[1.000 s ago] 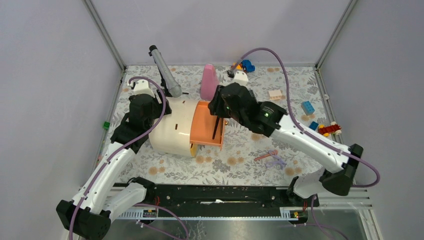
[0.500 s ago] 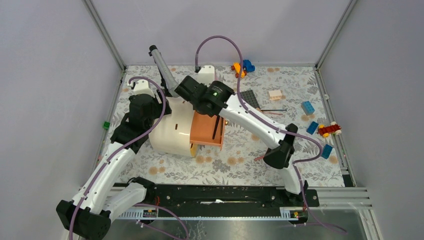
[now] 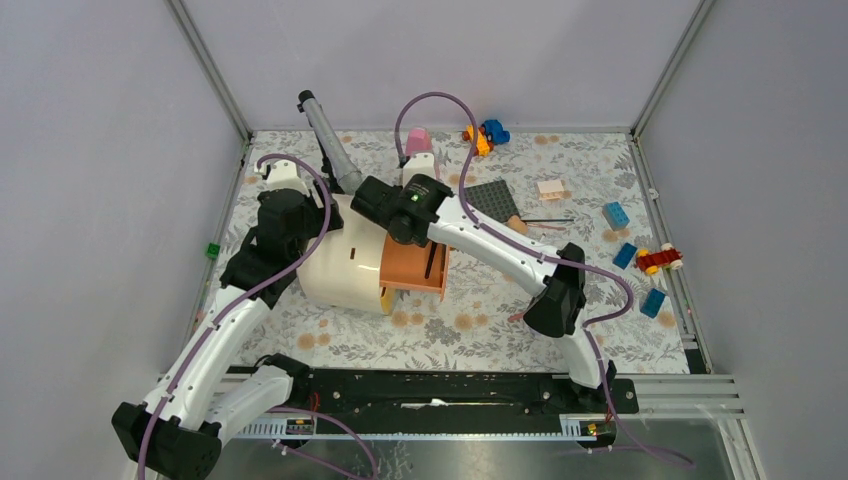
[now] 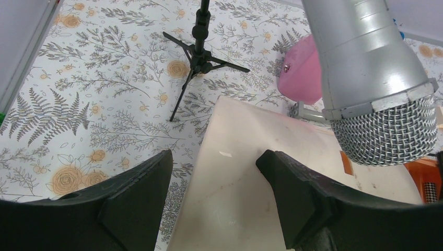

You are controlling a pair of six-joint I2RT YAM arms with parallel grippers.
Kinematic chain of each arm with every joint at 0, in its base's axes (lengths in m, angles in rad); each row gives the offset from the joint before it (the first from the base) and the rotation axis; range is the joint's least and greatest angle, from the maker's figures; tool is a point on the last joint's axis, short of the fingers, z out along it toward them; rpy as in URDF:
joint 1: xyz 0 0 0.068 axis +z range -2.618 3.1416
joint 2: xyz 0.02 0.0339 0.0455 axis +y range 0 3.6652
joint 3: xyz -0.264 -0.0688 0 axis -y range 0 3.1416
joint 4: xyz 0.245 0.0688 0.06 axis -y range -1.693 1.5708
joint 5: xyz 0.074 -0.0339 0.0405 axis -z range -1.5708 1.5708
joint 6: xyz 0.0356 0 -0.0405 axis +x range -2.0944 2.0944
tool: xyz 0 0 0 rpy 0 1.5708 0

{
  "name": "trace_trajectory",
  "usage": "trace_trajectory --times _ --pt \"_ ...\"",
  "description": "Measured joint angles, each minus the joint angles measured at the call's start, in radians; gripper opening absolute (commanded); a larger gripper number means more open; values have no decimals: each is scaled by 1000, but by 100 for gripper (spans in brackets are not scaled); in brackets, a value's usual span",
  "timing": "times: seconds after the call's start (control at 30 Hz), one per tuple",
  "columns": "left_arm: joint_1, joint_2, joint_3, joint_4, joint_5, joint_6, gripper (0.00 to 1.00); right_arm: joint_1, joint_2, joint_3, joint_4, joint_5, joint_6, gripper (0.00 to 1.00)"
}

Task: Organize the makeup
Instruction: Place the makeup brush in the drawer.

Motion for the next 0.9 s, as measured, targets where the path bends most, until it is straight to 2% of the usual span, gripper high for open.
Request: trace_trajectory --times 0.13,0.37,0.5,0.63,0.77,0.9 --pt "0 -6 -3 0 1 0 75 -3 -2 -19 2 0 12 49" --pt "0 -10 -5 -2 3 0 75 -14 -37 -129 69 -24 29 41" --pt "0 -11 -6 0 3 0 75 -26 -82 -220 137 -55 26 32" --pt "0 -11 -6 0 4 0 75 -38 -128 -287 193 -80 16 16" --pt "0 -11 -6 0 4 0 75 -45 -163 -315 228 -102 -7 10" --pt "0 -11 -6 0 4 0 75 -45 -192 -339 290 -150 -68 9"
